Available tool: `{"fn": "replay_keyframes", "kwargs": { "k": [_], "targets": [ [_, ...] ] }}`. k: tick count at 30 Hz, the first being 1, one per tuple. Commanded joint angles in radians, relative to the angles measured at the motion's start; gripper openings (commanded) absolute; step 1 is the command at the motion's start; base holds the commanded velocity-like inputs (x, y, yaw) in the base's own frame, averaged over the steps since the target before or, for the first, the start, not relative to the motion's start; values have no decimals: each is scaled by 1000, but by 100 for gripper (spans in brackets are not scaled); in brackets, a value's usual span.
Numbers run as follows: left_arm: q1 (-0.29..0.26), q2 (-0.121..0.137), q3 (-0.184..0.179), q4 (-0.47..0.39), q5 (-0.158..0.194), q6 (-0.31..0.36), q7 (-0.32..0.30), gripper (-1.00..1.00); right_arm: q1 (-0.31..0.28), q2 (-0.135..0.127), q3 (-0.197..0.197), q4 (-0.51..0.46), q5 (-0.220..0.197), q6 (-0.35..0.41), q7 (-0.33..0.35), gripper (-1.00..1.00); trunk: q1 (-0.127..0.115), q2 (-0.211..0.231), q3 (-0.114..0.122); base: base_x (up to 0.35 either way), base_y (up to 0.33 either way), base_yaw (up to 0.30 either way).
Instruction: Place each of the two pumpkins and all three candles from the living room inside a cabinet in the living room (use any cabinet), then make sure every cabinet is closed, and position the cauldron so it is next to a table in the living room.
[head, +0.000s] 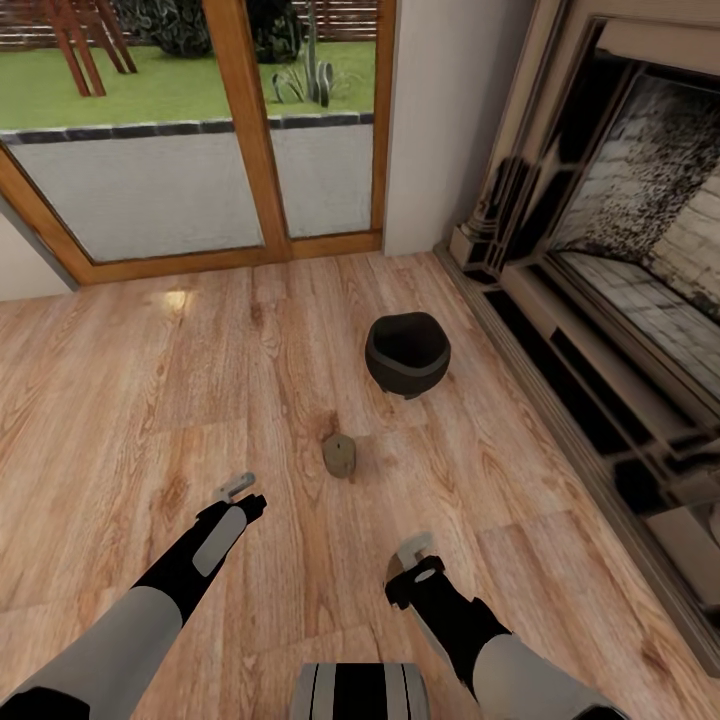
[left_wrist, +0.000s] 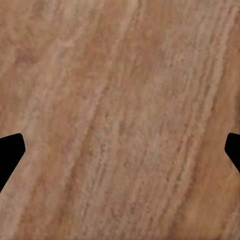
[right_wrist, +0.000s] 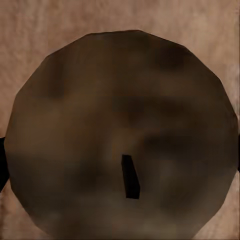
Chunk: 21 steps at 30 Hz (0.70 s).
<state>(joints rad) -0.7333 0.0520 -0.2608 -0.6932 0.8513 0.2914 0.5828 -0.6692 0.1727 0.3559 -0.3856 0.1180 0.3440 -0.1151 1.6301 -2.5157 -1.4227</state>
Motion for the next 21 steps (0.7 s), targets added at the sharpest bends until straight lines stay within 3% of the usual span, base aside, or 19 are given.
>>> {"fn": "replay_keyframes", "kwargs": {
  "k": [1, 4, 13, 14, 21],
  "targets": [
    [0, 0, 0, 0, 0, 0, 0, 100, 1, 1, -1, -41, -6, 32, 0, -100, 0, 0, 0, 0, 0, 0],
    [0, 0, 0, 0, 0, 0, 0, 100, 5, 2, -3, -151, -8, 127, 1, -100, 0, 0, 0, 0, 0, 0],
    [0, 1, -1, 0, 0, 1, 1, 100, 6, -3, -9, -413, -12, 281, 2, -100, 0, 0, 0, 0, 0, 0],
    [0, 2, -1, -1, 0, 1, 2, 100, 7, -4, -40, -490, -13, 314, 1, -100, 0, 0, 0, 0, 0, 0],
    [0, 6, 4, -42, 3, 7, 4, 100, 7, -5, -77, -537, -4, 333, 0, -100, 0, 0, 0, 0, 0, 0]
  ]
}}
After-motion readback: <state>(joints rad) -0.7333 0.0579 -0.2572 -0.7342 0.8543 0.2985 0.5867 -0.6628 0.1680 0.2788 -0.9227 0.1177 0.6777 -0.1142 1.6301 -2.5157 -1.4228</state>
